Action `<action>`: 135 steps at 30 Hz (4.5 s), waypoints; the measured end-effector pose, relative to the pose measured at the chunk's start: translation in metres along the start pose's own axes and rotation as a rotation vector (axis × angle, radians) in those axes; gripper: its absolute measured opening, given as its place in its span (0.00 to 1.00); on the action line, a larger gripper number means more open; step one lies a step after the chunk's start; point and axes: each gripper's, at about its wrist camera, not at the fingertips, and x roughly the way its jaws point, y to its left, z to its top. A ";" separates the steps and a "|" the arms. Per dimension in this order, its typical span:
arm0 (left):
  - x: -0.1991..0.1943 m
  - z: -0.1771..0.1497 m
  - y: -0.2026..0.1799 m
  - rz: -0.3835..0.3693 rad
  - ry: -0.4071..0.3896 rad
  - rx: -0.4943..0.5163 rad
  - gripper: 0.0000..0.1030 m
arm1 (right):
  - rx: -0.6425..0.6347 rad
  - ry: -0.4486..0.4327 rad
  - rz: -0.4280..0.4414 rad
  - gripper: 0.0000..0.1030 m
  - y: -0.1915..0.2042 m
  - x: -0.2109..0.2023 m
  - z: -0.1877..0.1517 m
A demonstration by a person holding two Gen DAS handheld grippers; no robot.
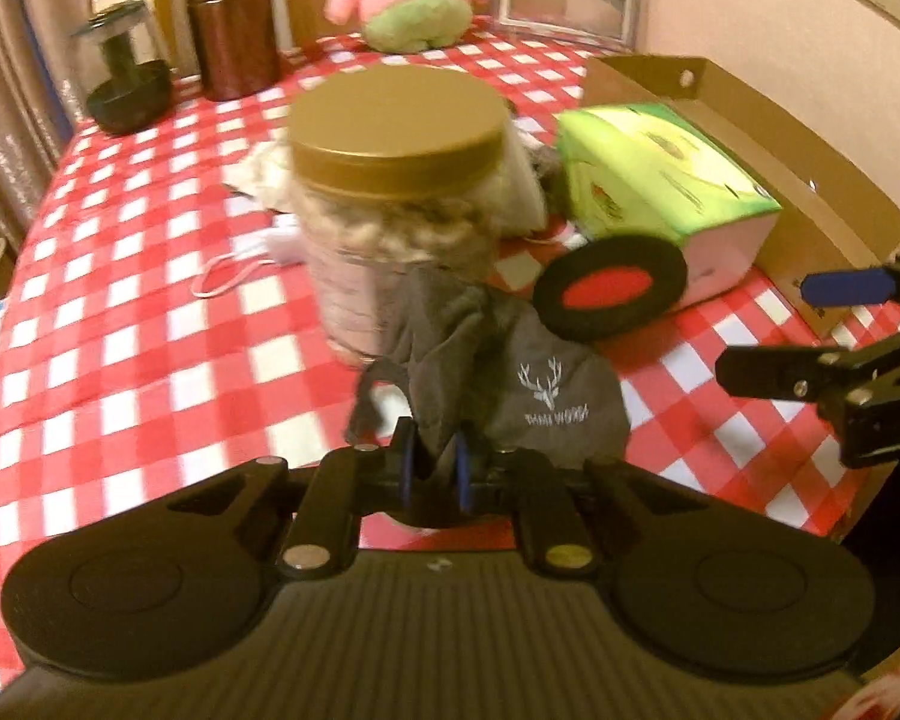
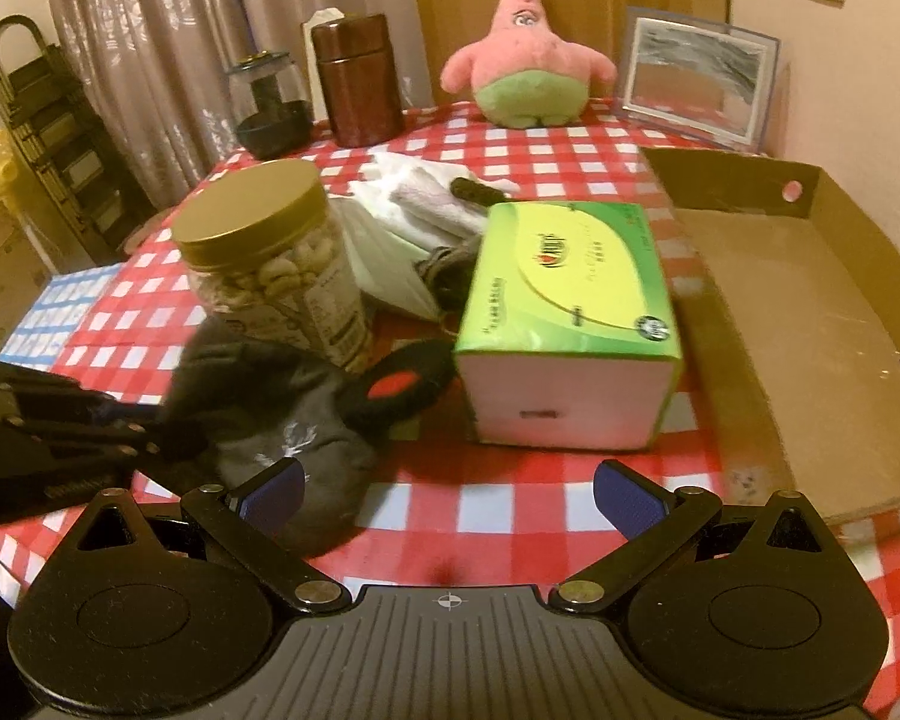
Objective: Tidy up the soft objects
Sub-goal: 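Reach the left tool to the grey mask and close on it, then lift the grey mask with the left tool while the right tool grasps the red earmuff pad, then lower the mask and earmuff pad into the cardboard box and open both tools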
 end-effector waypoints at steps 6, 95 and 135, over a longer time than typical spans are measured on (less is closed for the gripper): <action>-0.016 0.000 0.027 0.032 0.001 -0.062 0.11 | -0.022 0.019 0.032 0.91 0.012 0.019 0.001; 0.031 0.177 -0.224 -0.346 -0.137 0.045 0.36 | 0.314 -0.174 -0.406 0.63 -0.222 -0.112 0.006; -0.035 0.124 -0.146 -0.124 -0.207 -0.015 0.67 | 0.297 -0.166 -0.283 0.76 -0.192 -0.101 0.010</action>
